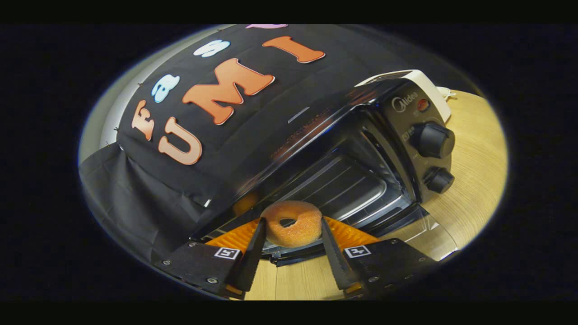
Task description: Open the toaster oven, put the food inside, and close the toaster oven door.
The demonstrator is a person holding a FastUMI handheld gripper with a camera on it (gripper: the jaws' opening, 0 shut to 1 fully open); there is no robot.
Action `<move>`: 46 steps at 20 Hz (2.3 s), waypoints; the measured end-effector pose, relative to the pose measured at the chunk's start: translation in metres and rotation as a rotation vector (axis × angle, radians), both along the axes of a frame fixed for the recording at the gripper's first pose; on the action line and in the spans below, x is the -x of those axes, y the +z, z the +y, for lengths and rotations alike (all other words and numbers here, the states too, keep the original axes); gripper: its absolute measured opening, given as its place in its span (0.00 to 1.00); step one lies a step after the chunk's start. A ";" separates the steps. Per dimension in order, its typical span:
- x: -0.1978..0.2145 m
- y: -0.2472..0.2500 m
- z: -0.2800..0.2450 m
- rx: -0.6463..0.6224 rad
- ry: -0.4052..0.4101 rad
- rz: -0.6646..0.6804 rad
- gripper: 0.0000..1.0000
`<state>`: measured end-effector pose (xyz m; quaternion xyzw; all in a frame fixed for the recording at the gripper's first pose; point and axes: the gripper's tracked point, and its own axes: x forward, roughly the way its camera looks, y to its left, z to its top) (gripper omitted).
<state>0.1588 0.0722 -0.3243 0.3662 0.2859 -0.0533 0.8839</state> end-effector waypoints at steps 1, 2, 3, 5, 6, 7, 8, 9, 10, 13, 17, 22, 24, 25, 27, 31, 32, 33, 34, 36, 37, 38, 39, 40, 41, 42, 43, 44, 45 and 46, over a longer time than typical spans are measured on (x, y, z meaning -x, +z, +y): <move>-0.005 -0.002 -0.003 0.032 -0.001 -0.012 0.69; -0.010 -0.005 -0.005 0.059 0.003 -0.019 0.69; -0.015 -0.004 -0.004 0.082 0.008 -0.032 0.69; -0.022 -0.007 -0.007 0.127 0.011 -0.043 0.69; -0.026 -0.008 -0.008 0.156 0.012 -0.055 0.69; -0.029 -0.009 -0.011 0.187 0.013 -0.063 0.69; -0.032 -0.010 -0.012 0.214 0.016 -0.063 0.69; -0.033 -0.011 -0.010 0.240 0.025 -0.060 0.70; -0.035 -0.010 -0.009 0.259 0.034 -0.065 0.72; -0.030 0.001 -0.007 0.341 0.064 -0.105 0.85; -0.015 0.019 -0.013 0.469 0.097 -0.142 0.91; 0.032 0.028 0.001 0.523 0.208 -0.113 0.93; 0.053 0.035 0.007 0.547 0.241 -0.121 0.94; 0.064 0.037 0.009 0.555 0.257 -0.119 0.94; 0.085 0.037 0.013 0.546 0.274 -0.103 0.94; 0.122 0.031 0.019 0.515 0.288 -0.061 0.95; 0.132 0.028 0.020 0.511 0.293 -0.047 0.95; 0.142 0.025 0.022 0.504 0.302 -0.036 0.95; 0.152 0.022 0.026 0.490 0.314 -0.023 0.95; 0.172 0.013 0.027 0.495 0.333 0.011 0.95; 0.182 0.007 0.025 0.510 0.341 0.032 0.95; 0.190 0.002 0.023 0.521 0.341 0.047 0.95; 0.198 -0.004 0.022 0.524 0.345 0.068 0.95; 0.206 -0.012 0.021 0.519 0.342 0.095 0.95; 0.212 -0.018 0.021 0.516 0.343 0.115 0.96; 0.216 -0.024 0.019 0.521 0.342 0.138 0.96; 0.221 -0.030 0.019 0.521 0.349 0.160 0.96; 0.222 -0.035 0.019 0.520 0.353 0.175 0.96; 0.223 -0.038 0.019 0.521 0.354 0.192 0.95; 0.223 -0.041 0.017 0.530 0.351 0.202 0.95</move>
